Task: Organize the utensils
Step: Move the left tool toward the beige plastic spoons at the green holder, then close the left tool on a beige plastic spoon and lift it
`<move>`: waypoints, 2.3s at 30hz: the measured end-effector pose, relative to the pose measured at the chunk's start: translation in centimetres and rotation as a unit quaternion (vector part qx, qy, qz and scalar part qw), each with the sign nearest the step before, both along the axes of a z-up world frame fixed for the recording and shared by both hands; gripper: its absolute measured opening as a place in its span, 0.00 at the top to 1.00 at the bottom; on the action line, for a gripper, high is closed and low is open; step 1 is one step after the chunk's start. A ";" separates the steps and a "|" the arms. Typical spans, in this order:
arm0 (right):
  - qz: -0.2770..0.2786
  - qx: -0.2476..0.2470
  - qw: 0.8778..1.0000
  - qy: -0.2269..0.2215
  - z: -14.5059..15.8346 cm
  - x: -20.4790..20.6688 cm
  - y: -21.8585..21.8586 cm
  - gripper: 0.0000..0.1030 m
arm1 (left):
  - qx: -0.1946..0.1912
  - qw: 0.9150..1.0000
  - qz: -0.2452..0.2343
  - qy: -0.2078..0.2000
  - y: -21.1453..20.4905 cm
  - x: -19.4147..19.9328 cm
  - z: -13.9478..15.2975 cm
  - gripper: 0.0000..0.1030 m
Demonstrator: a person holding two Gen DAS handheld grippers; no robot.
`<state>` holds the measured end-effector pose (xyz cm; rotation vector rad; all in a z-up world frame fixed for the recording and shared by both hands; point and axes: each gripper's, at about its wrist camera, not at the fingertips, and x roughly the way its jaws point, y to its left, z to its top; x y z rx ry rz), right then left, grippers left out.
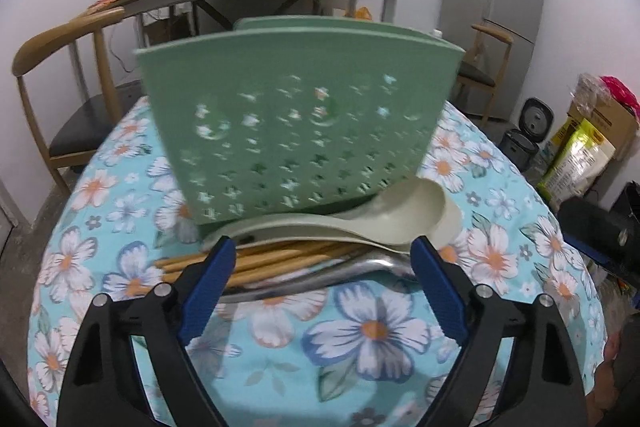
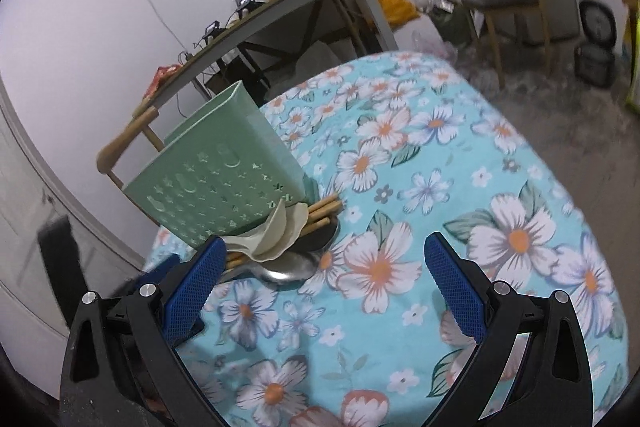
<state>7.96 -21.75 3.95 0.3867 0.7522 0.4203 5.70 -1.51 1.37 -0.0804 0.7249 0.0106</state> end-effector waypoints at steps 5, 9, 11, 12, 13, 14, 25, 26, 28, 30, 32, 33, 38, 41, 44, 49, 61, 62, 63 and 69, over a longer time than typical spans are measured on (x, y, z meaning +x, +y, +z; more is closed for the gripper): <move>-0.005 0.023 1.000 0.005 0.7 0.2 0.2 0.08 | -0.012 0.998 -0.057 0.000 -1.6 0.9 -0.2 0.23; -0.015 0.039 0.999 0.016 0.5 0.8 0.5 0.08 | -0.016 0.997 -0.074 -0.014 -2.3 1.4 -0.2 0.31; -0.017 0.052 0.998 0.030 -0.1 1.3 0.8 0.10 | -0.028 0.996 -0.082 -0.008 -2.7 1.8 -0.4 0.40; -0.017 0.056 0.998 0.036 -0.4 1.6 0.8 0.14 | -0.027 0.996 -0.080 -0.006 -2.9 2.0 -0.4 0.43; -0.017 0.059 0.997 0.046 -0.7 1.8 1.0 0.15 | -0.027 0.996 -0.080 -0.005 -3.0 2.2 -0.5 0.44; -0.019 0.064 0.996 0.054 -1.0 1.9 1.1 0.16 | -0.027 0.996 -0.081 -0.005 -3.2 2.4 -0.6 0.45; -0.036 0.096 0.991 0.082 -2.1 1.9 0.8 0.19 | -0.061 0.996 -0.065 0.005 -3.9 3.8 -1.6 0.76; -0.038 0.095 0.991 0.082 -2.2 2.0 0.6 0.19 | -0.066 0.996 -0.063 0.001 -3.7 3.6 -1.5 0.76; -0.043 0.095 0.991 0.084 -2.4 2.1 0.3 0.20 | -0.075 0.995 -0.060 -0.010 -3.1 3.2 -1.0 0.78; -0.046 0.099 0.990 0.085 -2.5 2.2 0.0 0.21 | -0.083 0.995 -0.056 -0.019 -2.3 2.6 -0.4 0.81; -0.049 0.102 0.990 0.086 -2.5 2.2 -0.2 0.23 | -0.097 0.994 -0.052 -0.029 -1.3 1.8 0.2 0.83; -0.049 0.102 0.990 0.086 -2.5 2.2 -0.2 0.23 | -0.104 0.993 -0.050 -0.032 -0.7 1.4 0.5 0.85; -0.041 0.093 0.991 0.083 -2.5 2.3 0.1 0.24 | -0.141 0.987 -0.042 -0.062 2.8 -1.6 2.4 0.87; -0.038 0.081 0.993 0.080 -2.4 2.4 0.6 0.24 | -0.156 0.984 -0.041 -0.078 4.8 -3.7 3.4 0.87; -0.034 0.075 0.993 0.079 -2.3 2.4 1.0 0.24 | -0.173 0.980 -0.044 -0.093 6.8 -5.9 4.2 0.89; -0.026 0.063 0.995 0.075 -2.2 2.3 1.9 0.25 | -0.182 0.976 -0.051 -0.107 9.2 -8.8 4.7 0.91; -0.023 0.030 0.996 0.076 -2.6 2.8 3.3 0.31 | -0.178 0.975 -0.081 -0.102 12.3 -13.1 3.4 0.92; -0.024 0.032 0.996 0.078 -2.7 2.8 3.3 0.31 | -0.175 0.976 -0.082 -0.098 12.2 -13.1 3.2 0.92; -0.025 0.033 0.996 0.079 -2.7 2.9 3.3 0.31 | -0.173 0.977 -0.081 -0.094 12.2 -13.1 3.0 0.92; -0.023 0.030 0.996 0.082 -2.9 2.9 3.8 0.39 | -0.223 0.970 -0.085 -0.045 12.6 -12.0 1.5 0.86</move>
